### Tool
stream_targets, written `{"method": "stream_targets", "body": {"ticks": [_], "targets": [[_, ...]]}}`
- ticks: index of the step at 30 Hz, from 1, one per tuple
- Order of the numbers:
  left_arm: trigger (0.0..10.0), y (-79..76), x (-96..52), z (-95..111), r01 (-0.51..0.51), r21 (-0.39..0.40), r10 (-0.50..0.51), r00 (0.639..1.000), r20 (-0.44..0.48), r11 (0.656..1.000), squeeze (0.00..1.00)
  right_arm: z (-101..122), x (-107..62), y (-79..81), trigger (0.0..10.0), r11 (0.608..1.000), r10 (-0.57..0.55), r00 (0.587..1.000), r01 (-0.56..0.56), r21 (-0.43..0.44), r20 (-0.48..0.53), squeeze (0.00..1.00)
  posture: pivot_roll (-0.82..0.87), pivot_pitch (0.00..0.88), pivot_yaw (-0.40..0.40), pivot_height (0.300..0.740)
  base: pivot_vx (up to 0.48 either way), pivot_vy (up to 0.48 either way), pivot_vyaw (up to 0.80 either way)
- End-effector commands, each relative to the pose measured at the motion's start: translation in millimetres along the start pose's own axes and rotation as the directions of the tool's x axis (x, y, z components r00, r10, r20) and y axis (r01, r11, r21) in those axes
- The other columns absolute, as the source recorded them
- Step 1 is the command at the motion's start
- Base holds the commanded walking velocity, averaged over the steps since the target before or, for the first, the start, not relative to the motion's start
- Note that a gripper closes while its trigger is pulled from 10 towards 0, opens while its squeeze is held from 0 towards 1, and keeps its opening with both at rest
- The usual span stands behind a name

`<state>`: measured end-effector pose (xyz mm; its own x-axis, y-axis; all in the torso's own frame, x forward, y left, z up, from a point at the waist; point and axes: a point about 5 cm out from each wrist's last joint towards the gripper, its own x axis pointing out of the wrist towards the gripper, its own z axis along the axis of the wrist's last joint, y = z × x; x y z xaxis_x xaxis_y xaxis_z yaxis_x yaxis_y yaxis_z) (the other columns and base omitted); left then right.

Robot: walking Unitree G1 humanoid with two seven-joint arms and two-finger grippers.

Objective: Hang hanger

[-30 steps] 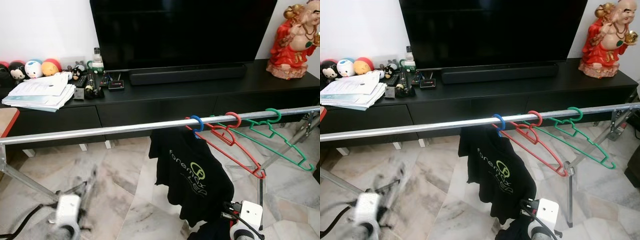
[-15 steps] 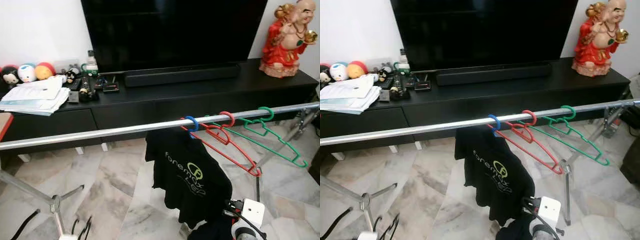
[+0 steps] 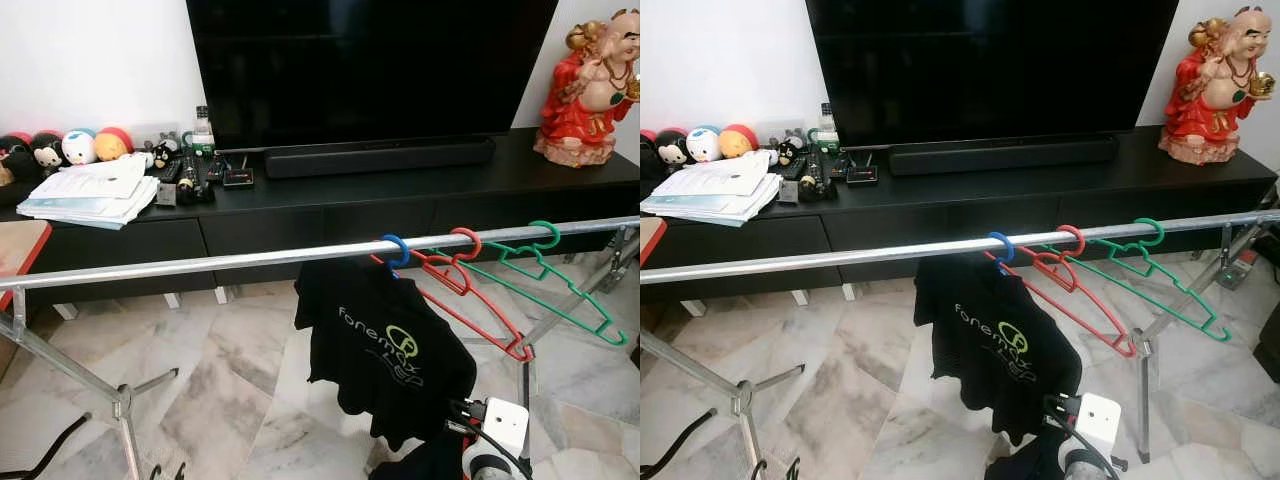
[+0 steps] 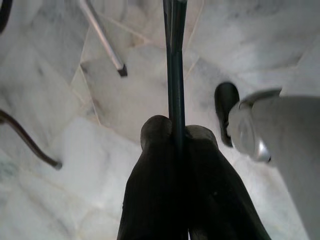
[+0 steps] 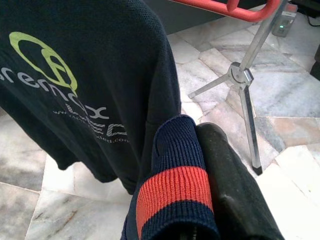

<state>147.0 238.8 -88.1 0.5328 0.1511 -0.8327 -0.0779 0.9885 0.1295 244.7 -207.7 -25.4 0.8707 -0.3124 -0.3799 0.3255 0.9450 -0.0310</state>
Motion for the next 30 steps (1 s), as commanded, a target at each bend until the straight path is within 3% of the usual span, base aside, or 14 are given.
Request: {"method": "stream_targets", "body": {"ticks": [1, 14, 22, 30], "targets": [[10.0, 4.8, -1.3, -6, -0.016, -0.005, 0.016, 1.000, -0.020, 1.000, 0.00, 6, 1.8, 2.4, 10.0, 1.000, 0.006, 0.999, -0.006, 0.000, 0.035, 0.00, 0.04, 0.024, 0.040, 0.740, 0.000, 0.000, 0.00], [10.0, 0.5, -3.7, -20, -0.006, -0.015, 0.005, 0.998, -0.067, 1.000, 0.00, 8, 3.2, 2.4, 10.0, 1.000, 0.006, 0.999, -0.006, -0.002, 0.034, 0.00, 0.04, 0.055, 0.029, 0.740, 0.000, 0.000, 0.00], [10.0, 13.0, -6.6, -26, -0.026, -0.027, 0.024, 0.995, -0.095, 0.999, 0.00, 9, 3.9, 1.8, 10.0, 1.000, 0.009, 0.999, -0.008, -0.005, 0.034, 0.00, 0.05, 0.062, 0.024, 0.740, 0.000, 0.000, 0.00], [10.0, 19.6, -7.9, -29, -0.039, -0.032, 0.035, 0.993, -0.110, 0.999, 0.00, 9, 3.6, 2.6, 10.0, 1.000, 0.011, 0.999, -0.010, -0.005, 0.034, 0.00, 0.05, 0.065, 0.025, 0.740, -0.270, 0.000, 0.00]]}}
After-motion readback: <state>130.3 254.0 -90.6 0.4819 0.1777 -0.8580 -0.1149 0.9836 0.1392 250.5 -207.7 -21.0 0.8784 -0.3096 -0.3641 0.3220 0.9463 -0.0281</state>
